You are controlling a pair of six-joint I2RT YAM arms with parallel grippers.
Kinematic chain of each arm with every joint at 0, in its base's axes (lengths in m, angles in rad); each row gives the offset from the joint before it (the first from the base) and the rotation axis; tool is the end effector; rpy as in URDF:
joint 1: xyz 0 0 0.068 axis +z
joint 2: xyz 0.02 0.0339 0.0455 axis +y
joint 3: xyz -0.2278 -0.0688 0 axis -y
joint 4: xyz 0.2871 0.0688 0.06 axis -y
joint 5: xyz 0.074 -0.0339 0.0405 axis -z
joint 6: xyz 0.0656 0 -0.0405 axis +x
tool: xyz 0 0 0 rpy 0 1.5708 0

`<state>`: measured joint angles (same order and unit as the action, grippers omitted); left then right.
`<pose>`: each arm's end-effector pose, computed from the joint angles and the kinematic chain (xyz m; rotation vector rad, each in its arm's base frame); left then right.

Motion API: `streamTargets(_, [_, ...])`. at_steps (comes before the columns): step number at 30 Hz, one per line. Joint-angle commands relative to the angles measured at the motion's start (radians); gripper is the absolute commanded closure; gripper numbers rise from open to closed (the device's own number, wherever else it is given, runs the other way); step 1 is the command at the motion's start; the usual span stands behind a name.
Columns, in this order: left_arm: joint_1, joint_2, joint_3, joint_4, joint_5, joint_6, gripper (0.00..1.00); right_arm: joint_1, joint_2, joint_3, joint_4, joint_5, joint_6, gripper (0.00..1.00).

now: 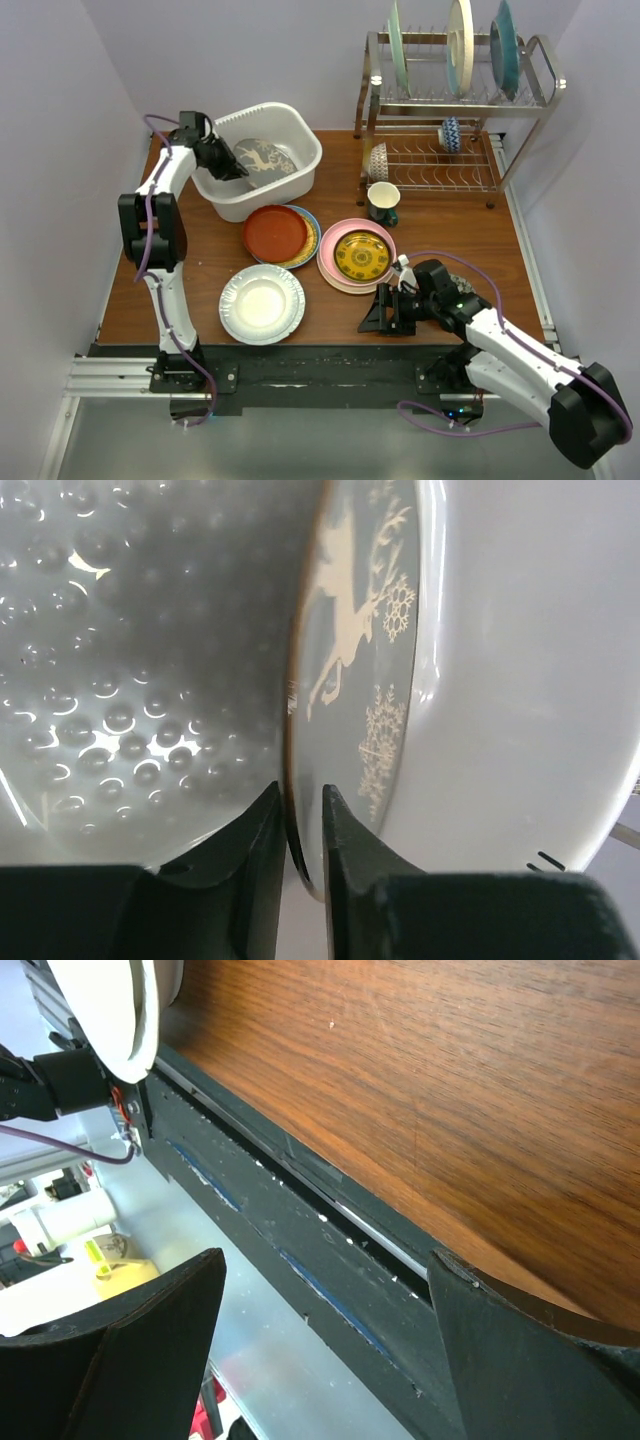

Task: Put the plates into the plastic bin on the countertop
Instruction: Place the plate in the plastic bin.

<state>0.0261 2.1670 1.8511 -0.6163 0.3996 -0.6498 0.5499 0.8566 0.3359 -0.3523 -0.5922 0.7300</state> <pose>0.5201 -0.0120 0.1619 -0.6853 2.4657 -0.7512 0.1788 0.1526 0.0964 -0.0548 2.6751 1.2285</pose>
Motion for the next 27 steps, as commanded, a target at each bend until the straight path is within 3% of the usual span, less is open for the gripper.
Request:
streamTargets(1, [0.008, -0.016, 0.065, 0.021, 0.068, 0.030, 0.72, 0.005, -0.014, 0.011, -0.001, 0.006, -0.012, 0.14])
streamTargets(8, [0.009, -0.022, 0.071, -0.039, 0.010, 0.055, 0.44, 0.005, -0.027, 0.014, -0.013, 0.012, -0.012, 0.14])
streamTargets(17, [0.012, -0.068, 0.102, -0.108, -0.065, 0.058, 0.21, 0.005, -0.039, 0.017, -0.020, 0.012, -0.012, 0.14])
streamTargets(20, [0.012, -0.085, 0.132, -0.135, -0.082, 0.059, 0.15, 0.005, -0.044, 0.015, -0.022, 0.011, -0.014, 0.14])
streamTargets(27, [0.009, -0.189, 0.189, -0.143, -0.061, 0.059, 0.13, 0.004, -0.062, 0.025, -0.037, 0.019, -0.015, 0.14])
